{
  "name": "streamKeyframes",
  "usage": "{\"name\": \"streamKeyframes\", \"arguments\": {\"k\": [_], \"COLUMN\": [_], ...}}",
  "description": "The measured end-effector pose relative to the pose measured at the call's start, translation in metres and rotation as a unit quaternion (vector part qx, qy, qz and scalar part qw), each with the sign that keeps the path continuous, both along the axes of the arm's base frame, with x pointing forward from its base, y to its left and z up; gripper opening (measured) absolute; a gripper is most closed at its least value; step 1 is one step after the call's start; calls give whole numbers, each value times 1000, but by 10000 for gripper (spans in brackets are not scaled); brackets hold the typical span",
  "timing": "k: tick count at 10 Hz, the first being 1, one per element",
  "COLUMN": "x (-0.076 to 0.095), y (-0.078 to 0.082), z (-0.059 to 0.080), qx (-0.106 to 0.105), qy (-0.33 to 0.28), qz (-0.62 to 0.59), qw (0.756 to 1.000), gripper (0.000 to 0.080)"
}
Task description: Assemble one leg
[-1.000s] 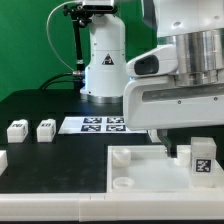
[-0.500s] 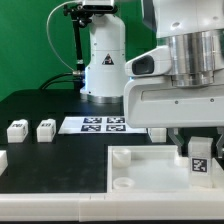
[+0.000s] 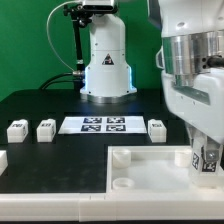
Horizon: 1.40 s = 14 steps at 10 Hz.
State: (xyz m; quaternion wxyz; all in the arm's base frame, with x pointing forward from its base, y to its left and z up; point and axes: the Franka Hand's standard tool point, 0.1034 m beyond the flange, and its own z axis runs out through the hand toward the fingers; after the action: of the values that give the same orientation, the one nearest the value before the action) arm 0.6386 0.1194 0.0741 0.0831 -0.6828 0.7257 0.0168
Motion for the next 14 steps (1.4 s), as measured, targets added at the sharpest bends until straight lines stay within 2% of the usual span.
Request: {"name": "streamKeyframes", "arguments": {"k": [1,3,4,5,6,7,8,10,11,13,14], "x": [1,-1,-1,-1,0,-2,-3,-3,-3,-4,-3], "y": [-1,0,0,0,-2,-1,1,0,-1,-3,-3], "z": [0,-1,-1,-1,-4,-6,-8,-8,-8,-8,-7], "qx": [10,12,10,7,-4,-18,-32,-40,-52,-92,-106], "qy": [6,11,10,5,-12,-26,-42,-51,-59,-60,-56], "qz": [-58,-85,-72,-43,29,118,221,293,368,553,661], "qw": [998,996,997,999,999,993,974,954,927,826,741], "gripper": [297,297,383,521,613,613,642,648,649,649,649]}}
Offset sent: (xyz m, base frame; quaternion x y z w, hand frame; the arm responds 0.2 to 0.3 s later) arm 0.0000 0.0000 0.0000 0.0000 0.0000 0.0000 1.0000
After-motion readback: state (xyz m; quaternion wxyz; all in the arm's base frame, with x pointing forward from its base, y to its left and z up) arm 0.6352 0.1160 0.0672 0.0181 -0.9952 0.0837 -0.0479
